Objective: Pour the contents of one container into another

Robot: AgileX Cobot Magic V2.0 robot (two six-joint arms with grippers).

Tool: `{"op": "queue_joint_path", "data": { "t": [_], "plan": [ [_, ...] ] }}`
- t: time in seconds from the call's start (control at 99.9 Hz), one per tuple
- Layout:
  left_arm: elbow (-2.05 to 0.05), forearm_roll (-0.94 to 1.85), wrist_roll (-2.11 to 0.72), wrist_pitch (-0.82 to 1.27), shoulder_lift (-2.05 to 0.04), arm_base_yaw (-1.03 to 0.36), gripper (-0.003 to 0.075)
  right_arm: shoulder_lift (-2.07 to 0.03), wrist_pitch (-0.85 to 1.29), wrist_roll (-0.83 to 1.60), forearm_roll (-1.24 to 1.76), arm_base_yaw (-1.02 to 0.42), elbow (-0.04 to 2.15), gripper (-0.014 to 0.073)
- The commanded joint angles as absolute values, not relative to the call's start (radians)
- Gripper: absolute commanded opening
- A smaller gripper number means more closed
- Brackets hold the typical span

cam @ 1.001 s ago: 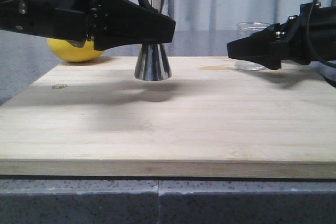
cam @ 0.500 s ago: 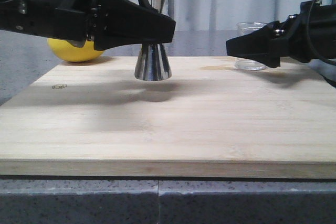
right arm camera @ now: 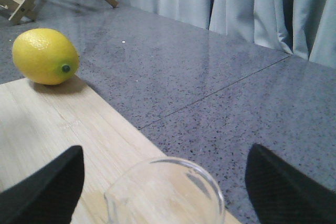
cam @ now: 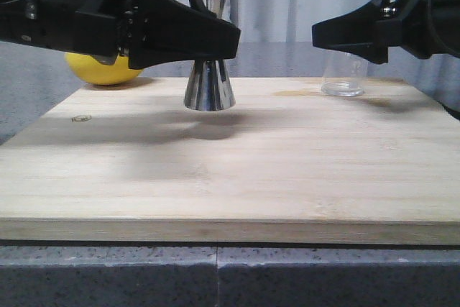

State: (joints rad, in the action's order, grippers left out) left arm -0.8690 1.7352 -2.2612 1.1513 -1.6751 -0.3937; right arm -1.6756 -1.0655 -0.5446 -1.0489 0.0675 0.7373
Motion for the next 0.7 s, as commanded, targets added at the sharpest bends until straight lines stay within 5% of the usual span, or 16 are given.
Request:
{"op": "queue_joint_path", "data": {
  "t": [0.0,0.691],
  "plan": [
    [-0.897,1.798,-2.254,1.249,-1.630,-0.401,-0.0019,-1.615,-1.143,-0.551,-1.012,0.075,0.758,0.0547],
    [-0.897,1.790,-2.254,1.268,-1.630,-0.338,-0.0018,-1.230,-0.991,-0.744,-1.124,0.075,0.758,0.0543]
  ]
}}
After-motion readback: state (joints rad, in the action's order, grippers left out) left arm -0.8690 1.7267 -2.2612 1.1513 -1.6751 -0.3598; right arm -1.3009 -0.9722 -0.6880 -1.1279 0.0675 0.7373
